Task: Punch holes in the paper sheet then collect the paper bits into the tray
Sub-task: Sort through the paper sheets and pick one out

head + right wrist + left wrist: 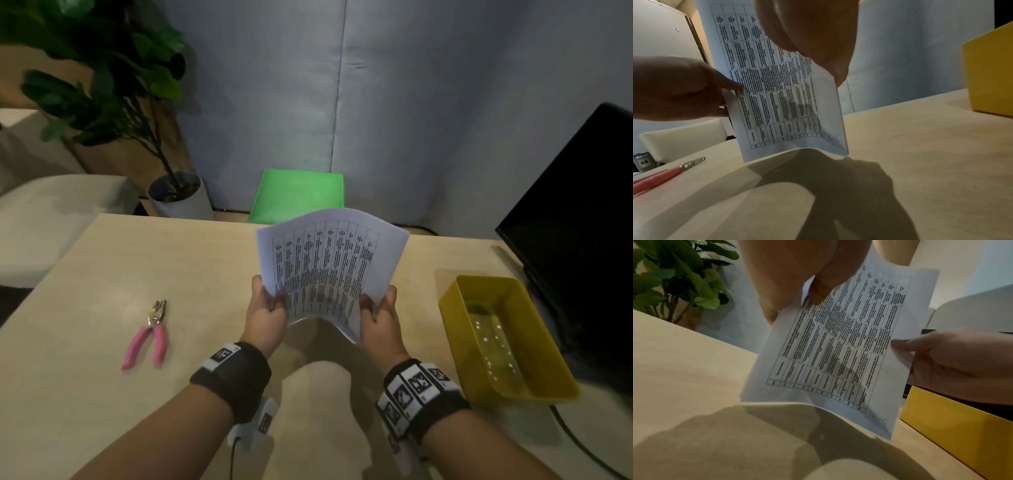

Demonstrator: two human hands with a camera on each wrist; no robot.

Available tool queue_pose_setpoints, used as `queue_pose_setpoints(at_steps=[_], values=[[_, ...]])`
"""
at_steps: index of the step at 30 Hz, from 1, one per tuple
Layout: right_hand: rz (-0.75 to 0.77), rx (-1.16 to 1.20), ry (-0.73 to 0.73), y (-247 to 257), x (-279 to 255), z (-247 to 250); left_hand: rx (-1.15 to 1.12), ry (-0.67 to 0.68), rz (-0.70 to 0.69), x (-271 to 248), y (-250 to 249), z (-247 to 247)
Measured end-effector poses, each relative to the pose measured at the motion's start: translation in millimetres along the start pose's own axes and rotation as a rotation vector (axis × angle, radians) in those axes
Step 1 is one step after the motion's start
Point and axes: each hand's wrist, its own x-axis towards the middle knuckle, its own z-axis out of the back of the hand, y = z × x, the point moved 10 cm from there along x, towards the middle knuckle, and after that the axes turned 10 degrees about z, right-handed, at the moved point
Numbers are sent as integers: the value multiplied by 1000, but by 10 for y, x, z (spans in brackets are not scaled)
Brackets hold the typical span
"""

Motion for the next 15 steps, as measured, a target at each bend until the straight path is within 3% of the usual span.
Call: queue_pose_setpoints(at_steps=[15], values=[[-37,-28,17,-48,98,13,27,-8,0,100,42,39]])
